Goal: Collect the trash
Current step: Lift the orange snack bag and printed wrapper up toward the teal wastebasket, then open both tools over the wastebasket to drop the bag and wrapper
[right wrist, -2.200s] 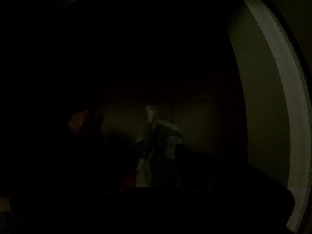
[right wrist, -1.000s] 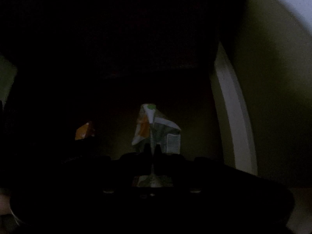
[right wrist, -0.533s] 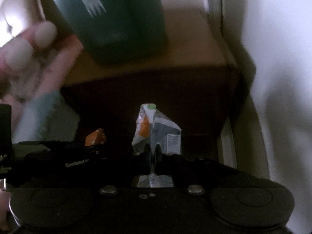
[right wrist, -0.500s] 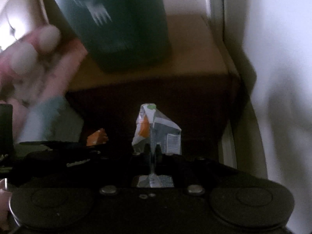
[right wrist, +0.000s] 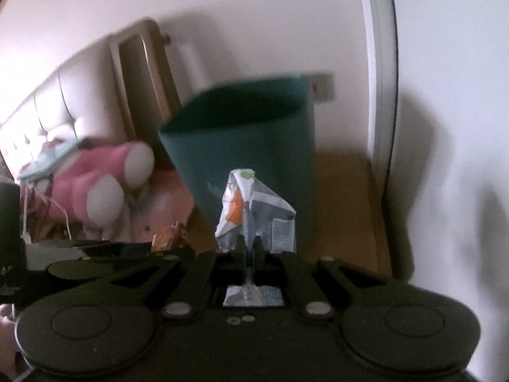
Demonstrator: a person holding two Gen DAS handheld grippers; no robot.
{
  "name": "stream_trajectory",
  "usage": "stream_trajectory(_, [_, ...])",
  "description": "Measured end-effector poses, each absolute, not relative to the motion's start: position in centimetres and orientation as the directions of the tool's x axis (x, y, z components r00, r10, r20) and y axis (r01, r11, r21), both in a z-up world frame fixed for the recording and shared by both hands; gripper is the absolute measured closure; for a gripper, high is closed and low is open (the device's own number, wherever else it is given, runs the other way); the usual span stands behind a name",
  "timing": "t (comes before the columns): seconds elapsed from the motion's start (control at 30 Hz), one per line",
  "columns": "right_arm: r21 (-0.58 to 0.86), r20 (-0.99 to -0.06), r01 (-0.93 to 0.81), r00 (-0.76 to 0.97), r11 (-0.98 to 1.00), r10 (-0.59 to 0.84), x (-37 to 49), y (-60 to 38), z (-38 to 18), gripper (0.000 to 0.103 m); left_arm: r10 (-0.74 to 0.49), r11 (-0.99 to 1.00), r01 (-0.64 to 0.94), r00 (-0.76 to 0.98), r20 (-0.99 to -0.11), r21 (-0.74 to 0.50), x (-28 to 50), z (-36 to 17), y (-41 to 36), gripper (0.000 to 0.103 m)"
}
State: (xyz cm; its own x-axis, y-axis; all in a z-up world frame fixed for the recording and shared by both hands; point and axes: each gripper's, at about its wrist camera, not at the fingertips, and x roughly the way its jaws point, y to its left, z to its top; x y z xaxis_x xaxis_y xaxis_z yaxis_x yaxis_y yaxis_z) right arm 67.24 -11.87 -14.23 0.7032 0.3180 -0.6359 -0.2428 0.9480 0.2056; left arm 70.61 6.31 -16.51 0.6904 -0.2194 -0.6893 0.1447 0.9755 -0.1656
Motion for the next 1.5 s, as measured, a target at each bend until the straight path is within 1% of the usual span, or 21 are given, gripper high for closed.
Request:
stream_trajectory(0.13, [0.180,-0.586,-0.272,0.742,0.945,0.325,69.1,-11.3,-10.5,0.101,-0.220,0.975,0.157,0.734,-0.642,-0.154,72.8,-12.6,6.5,0.067])
stream_trajectory(0.23, [0.162,-0.553,-0.284,0.767,0.945,0.325,70.9,-10.9,-8.8,0.101,-0.222,0.975,0.161,0.759,-0.613,-0.154,74.4,-9.9,6.7,0.067])
stream_trajectory(0.37, [0.178,-0.519,-0.281,0.788,0.943,0.333,73.4,-10.7,-7.3,0.101,-0.209,0.978,0.162,0.787,-0.580,-0.133,76.3,-7.2,6.6,0.067])
stream_trajectory(0.47, [0.199,-0.505,-0.278,0.793,0.940,0.341,75.1,-10.6,-7.1,0.101,-0.203,0.979,0.158,0.795,-0.572,-0.128,78.2,-6.1,6.9,0.067])
stream_trajectory(0.6, [0.195,-0.500,-0.282,0.795,0.940,0.342,77.2,-10.4,-7.1,0.101,-0.189,0.982,0.138,0.789,-0.584,-0.131,80.9,-5.5,7.5,0.067])
stream_trajectory(0.73, [0.176,-0.514,-0.283,0.791,0.943,0.333,79.6,-9.7,-7.9,0.101,-0.176,0.984,0.125,0.779,-0.603,-0.126,83.7,-6.1,8.0,0.067])
stream_trajectory(0.93, [0.161,-0.557,-0.259,0.773,0.952,0.304,82.7,-9.2,-9.7,0.101,-0.141,0.990,0.101,0.744,-0.653,-0.097,86.8,-8.2,8.2,0.067])
stream_trajectory(1.1, [0.179,-0.591,-0.239,0.749,0.954,0.299,83.9,-9.3,-11.2,0.101,-0.130,0.991,0.079,0.710,-0.692,-0.105,88.3,-9.9,8.3,0.067])
stream_trajectory(1.33, [0.175,-0.646,-0.220,0.710,0.960,0.280,84.9,-9.4,-13.5,0.101,-0.107,0.994,0.087,0.678,-0.727,-0.065,89.5,-11.8,7.8,0.067])
stream_trajectory(1.5, [0.171,-0.674,-0.205,0.689,0.964,0.266,84.9,-9.6,-14.7,0.095,-0.097,0.995,0.084,0.655,-0.750,-0.055,90.1,-12.7,7.6,0.066])
